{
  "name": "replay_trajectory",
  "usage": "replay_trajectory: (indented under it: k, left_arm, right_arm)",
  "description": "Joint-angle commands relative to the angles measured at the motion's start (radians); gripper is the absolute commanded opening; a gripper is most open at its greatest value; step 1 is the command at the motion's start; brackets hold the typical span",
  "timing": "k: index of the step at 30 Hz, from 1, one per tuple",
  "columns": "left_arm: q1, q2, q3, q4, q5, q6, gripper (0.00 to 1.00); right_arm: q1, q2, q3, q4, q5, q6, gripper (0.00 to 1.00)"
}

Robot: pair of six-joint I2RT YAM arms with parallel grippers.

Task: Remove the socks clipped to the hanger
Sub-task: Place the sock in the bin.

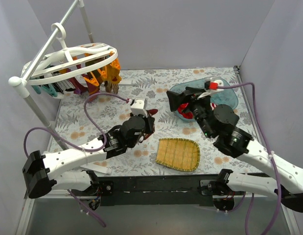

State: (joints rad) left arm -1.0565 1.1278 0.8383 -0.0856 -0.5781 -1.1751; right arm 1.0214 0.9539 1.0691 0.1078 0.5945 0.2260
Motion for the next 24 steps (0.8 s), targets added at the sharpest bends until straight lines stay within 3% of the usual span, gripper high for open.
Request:
replay_trajectory:
  k: [1,7,15,24]
  left_arm:
    - [-0.031,0.136,0.123,0.133,0.046,0.086,0.00]
    - [-0.057,0.382,0.338,0.207,0.116,0.158,0.00]
    - [-0.053,0.677,0.652,0.265,0.175,0.265,0.00]
    - [0.009,0.931,0.838,0.490,0.371,0.342,0.00]
  right_arm:
    - [-0.001,-0.140,-0.021,-0.029,0.105,0.026,0.92]
    - [-0.001,-0.280,-0.012,-0.103,0.145,0.030,0.92]
    - [-0.001,-0.342,0.022,-0.155,0.145,0.024,0.92]
    - [-0.001,-0.356,0.080,-0.197,0.160,0.015,0.92]
